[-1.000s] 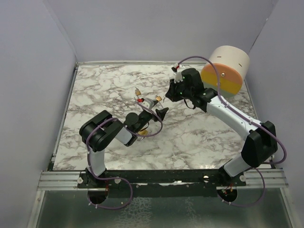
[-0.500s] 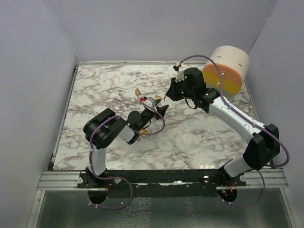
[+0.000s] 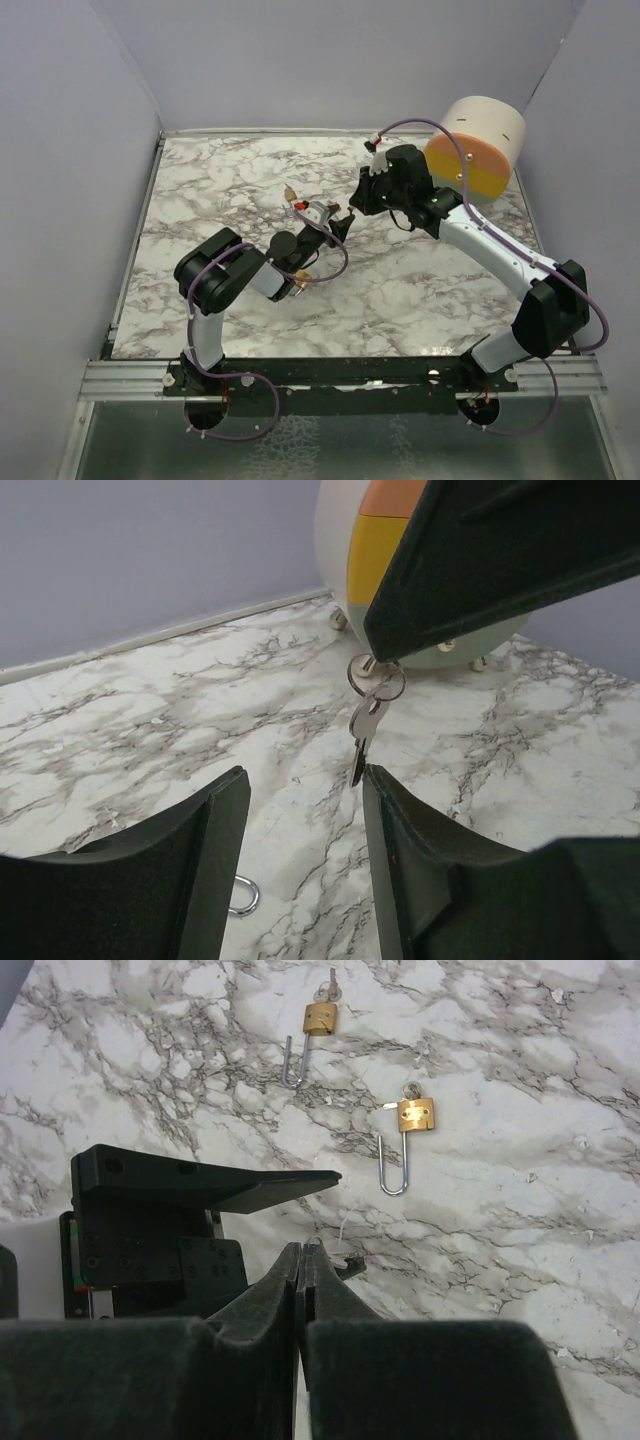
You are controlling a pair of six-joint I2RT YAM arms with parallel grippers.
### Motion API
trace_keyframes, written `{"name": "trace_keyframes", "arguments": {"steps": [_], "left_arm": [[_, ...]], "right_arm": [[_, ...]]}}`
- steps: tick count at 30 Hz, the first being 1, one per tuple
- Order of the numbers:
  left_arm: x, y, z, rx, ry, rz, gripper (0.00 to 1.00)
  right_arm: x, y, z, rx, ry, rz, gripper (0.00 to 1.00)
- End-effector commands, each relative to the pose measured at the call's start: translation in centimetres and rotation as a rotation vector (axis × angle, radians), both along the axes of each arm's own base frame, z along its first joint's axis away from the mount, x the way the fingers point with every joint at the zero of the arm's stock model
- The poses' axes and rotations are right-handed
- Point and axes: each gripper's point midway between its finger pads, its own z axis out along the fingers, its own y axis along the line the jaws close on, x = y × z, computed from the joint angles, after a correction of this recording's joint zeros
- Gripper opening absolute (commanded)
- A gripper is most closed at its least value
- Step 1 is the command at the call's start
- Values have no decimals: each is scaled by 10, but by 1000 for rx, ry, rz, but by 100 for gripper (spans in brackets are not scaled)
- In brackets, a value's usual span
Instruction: Unlock with the key
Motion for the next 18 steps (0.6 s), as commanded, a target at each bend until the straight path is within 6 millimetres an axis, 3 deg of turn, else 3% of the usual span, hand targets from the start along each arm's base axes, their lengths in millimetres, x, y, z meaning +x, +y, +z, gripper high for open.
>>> {"name": "trace_keyframes", "arguments": {"steps": [1,10,18], "left_arm": [[-10,5,90,-195,-243,-8,50],[-13,-2,91,-200,-243,-45,48],[-15,-3,88,-199,-235,-60,32]], "right_arm": [[-8,3,2,13,11,18,1],[-7,3,2,13,8,18,1],[-7,2,5,15,3,12,1]]}}
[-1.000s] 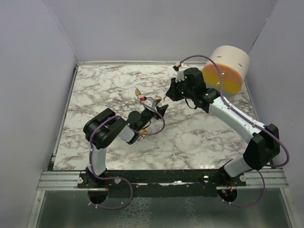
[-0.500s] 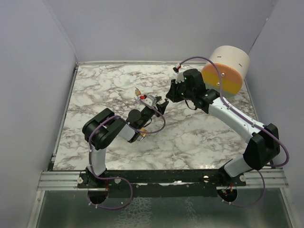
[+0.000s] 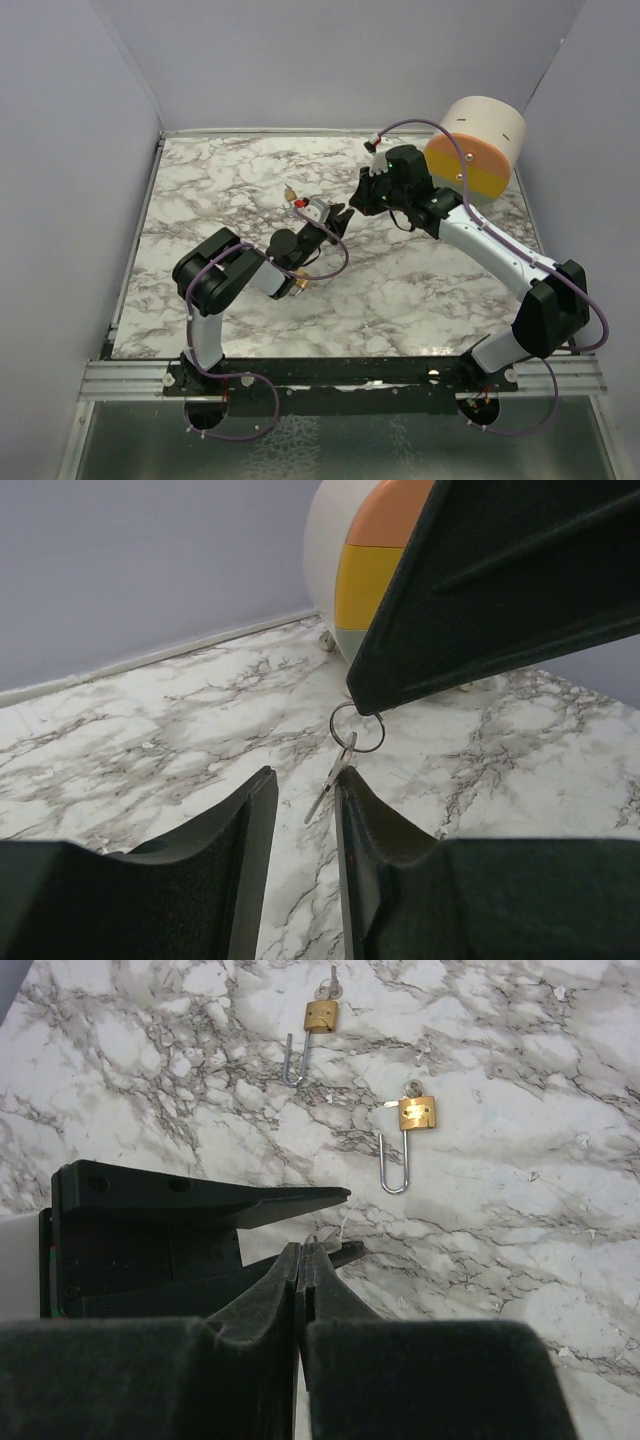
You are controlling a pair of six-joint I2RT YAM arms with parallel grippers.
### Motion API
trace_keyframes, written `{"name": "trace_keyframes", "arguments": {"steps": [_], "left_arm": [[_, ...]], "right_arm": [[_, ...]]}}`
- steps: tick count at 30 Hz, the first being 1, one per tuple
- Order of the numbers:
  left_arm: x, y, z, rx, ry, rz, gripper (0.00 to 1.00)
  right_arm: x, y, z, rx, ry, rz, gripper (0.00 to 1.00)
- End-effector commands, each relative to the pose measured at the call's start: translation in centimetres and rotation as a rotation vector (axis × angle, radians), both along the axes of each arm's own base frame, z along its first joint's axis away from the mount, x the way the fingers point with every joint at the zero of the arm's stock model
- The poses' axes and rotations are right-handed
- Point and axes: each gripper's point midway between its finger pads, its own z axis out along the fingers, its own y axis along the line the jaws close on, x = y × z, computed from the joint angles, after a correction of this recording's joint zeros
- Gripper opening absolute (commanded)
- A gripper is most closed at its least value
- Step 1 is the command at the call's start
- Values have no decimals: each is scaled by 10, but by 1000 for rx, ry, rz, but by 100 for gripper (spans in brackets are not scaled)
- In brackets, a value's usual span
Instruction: Unlock with the key
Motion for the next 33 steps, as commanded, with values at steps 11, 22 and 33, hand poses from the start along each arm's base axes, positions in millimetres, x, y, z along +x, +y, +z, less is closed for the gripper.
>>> {"name": "trace_keyframes", "arguments": {"steps": [11,22,33], "left_arm": [[-27,7,74,-199,-169,-87,0],[-28,5,60,-145,211,-290,0],[-60,-9,47,-80,485,-679,0]], "right_arm": [[-5,-4,3,11,3,-33,1],[3,-24,37,153,-131,-66,31],[-5,-40,58,448,-231,110,53]]}}
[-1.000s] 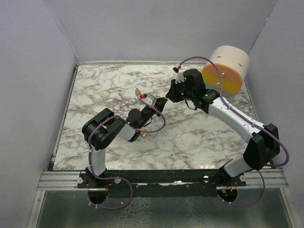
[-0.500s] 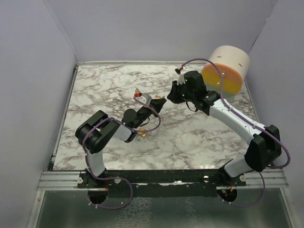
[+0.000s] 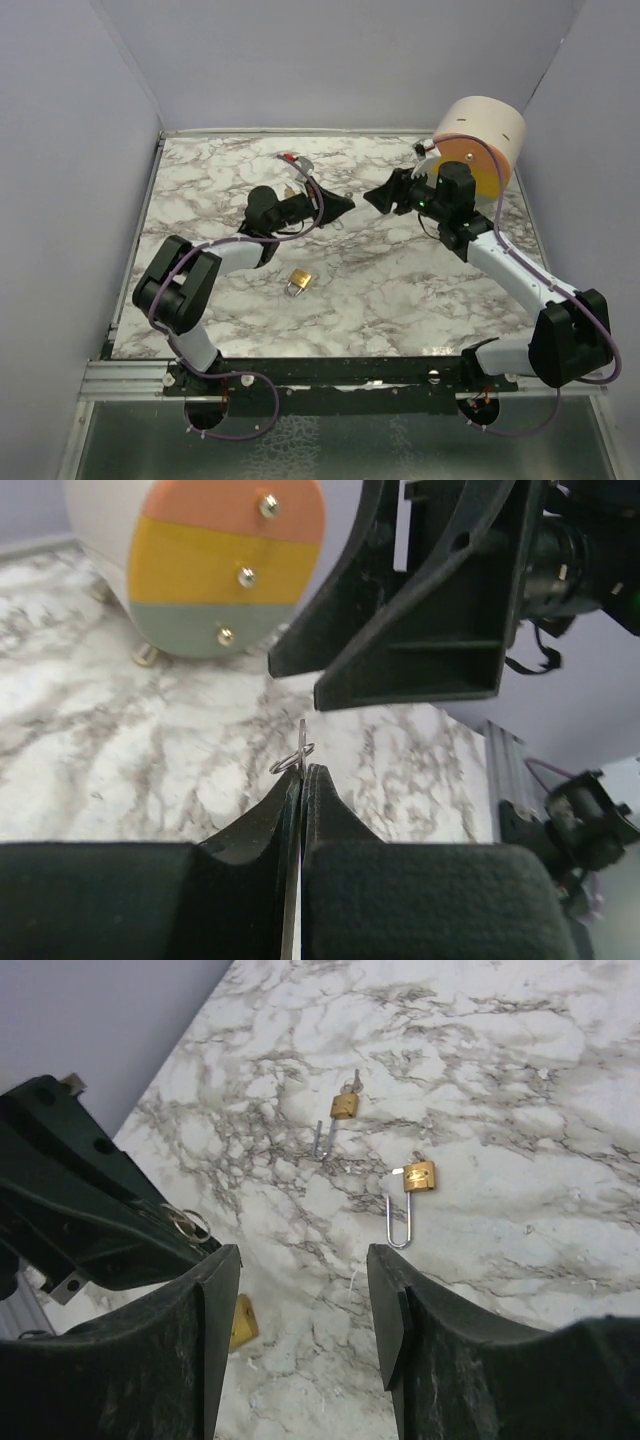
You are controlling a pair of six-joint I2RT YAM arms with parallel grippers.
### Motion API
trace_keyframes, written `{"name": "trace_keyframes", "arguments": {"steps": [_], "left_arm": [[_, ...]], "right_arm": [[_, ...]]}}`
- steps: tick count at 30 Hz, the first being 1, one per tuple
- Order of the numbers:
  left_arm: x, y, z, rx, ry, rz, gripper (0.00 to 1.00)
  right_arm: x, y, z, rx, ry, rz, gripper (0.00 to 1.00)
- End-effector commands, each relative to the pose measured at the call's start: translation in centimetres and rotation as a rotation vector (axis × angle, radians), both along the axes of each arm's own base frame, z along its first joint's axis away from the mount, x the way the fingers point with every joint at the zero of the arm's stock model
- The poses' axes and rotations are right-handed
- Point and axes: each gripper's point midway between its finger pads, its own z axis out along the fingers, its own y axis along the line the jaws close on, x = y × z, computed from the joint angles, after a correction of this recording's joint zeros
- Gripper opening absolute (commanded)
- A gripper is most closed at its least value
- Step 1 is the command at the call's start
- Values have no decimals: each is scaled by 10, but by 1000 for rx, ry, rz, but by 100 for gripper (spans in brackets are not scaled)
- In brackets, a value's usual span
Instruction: Unlock with the key
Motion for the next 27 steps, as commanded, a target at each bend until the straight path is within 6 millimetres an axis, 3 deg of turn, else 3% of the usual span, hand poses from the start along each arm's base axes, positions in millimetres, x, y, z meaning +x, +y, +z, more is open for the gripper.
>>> {"name": "trace_keyframes", "arguments": {"steps": [1,7,13,27], "left_arm": [[-36,-9,-26,47,166,-256,0],[-50,-11,-34,64,252,-390,0],[-51,-13,-32,58,304,-438,0],[-54,-17,-24,60,324,-511,0]], "right_arm": [[-14,5,37,176,-133,154,52],[-31,15,41,216,-188,311,49],[-44,25,24,241,-145,432,43],[-48,30,2,266,-70,480,46]]}}
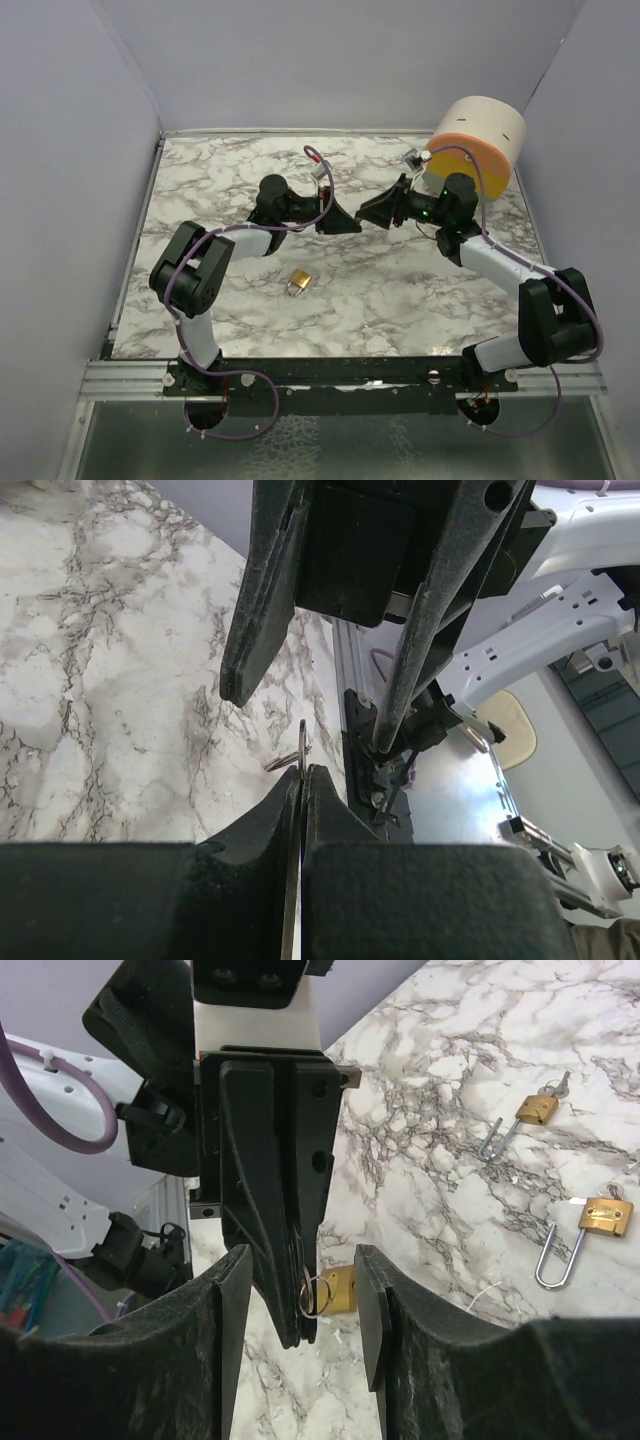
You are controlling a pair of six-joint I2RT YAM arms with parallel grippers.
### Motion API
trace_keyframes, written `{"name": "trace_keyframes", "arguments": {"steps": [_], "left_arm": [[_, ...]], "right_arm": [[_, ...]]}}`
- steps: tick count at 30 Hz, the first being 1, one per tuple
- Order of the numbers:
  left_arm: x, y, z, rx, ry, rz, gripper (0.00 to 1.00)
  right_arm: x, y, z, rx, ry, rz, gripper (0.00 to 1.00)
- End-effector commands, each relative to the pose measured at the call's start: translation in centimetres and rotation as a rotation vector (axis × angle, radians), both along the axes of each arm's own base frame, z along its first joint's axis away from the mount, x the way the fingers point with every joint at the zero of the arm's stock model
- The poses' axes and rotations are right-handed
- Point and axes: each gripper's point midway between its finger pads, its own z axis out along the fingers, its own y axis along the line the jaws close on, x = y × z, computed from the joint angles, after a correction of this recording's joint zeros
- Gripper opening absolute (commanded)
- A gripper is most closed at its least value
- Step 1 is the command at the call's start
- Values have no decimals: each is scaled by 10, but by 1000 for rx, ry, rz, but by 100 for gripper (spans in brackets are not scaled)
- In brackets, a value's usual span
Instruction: Unlock with the key
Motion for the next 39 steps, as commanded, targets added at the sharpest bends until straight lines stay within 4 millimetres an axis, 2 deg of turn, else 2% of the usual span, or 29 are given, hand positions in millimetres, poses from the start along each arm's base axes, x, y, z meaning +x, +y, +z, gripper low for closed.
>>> {"name": "trace_keyframes", "arguments": {"steps": [1,11,16,22,30,36,39], "left_arm": [[-2,-1,5,-7,-7,-45,0],[1,-7,13,-19,-24,-52,0],[-1,-10,15,-22,-28,-58,0],[-1,-13,20,-31,-36,-53,0],[6,-15,32,-58,-50,-27,0],[8,-16,38,-87,-50,-17,0],[7,-16,41,-103,-47,-20,0]], "right_arm": [[-4,3,3,19,-19,45,45],[-4,5,-3,33,8,63,37],[-5,6,-4,44,21,68,24],[-6,7,-6,57,37,74,13],[-10,6,-9,60,49,79,13],[-11,6,-11,65,66,78,1],[-11,6,-12,76,88,69,1]]}}
